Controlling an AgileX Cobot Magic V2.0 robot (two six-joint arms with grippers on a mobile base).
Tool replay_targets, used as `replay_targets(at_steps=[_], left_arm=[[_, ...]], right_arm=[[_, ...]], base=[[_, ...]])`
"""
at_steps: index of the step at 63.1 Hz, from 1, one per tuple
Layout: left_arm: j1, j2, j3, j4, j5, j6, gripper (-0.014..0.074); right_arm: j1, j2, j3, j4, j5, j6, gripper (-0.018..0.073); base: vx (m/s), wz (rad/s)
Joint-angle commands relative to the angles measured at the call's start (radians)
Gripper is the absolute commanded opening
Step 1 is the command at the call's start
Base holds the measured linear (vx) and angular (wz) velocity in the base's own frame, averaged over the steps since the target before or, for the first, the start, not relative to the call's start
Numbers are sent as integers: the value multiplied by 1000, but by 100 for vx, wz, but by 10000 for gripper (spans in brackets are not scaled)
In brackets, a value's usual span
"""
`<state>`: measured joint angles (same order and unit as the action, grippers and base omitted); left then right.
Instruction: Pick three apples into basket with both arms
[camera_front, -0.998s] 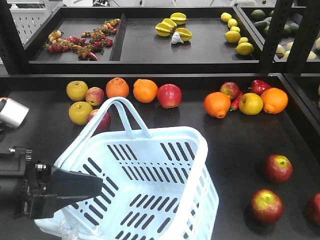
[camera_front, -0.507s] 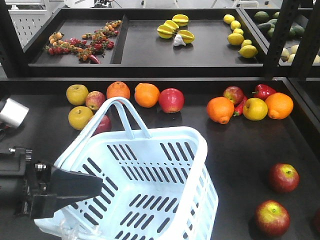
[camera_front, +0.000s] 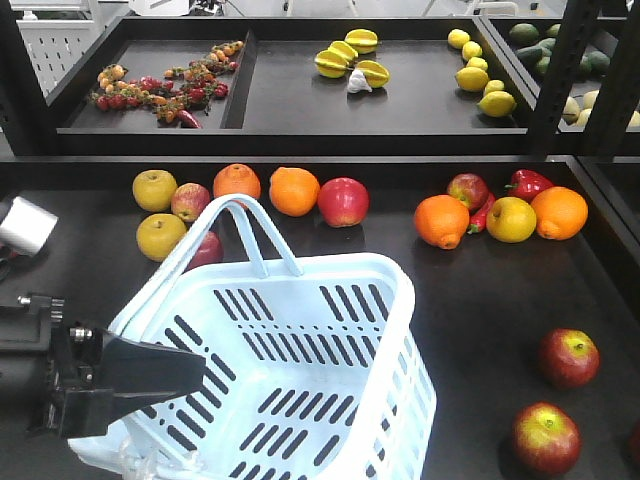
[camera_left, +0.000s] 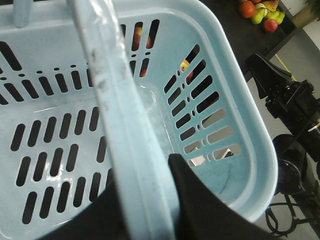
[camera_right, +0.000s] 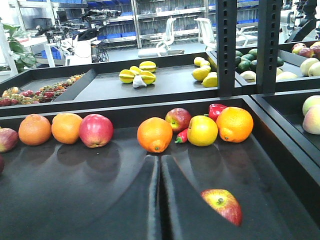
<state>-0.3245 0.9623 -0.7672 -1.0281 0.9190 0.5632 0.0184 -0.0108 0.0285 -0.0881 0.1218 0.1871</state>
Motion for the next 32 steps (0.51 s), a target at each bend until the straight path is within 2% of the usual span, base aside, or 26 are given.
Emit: replay_targets(at_steps=[1,32], left_arm=[[-6,-14,-29,-81,-25,3,-8],[-6,-14,-29,-81,-25,3,-8]], right_arm=[[-7,-10,15,-10,-76,-3,-1],[-7,-10,15,-10,-76,-3,-1]], base=[[0,0],[0,0]])
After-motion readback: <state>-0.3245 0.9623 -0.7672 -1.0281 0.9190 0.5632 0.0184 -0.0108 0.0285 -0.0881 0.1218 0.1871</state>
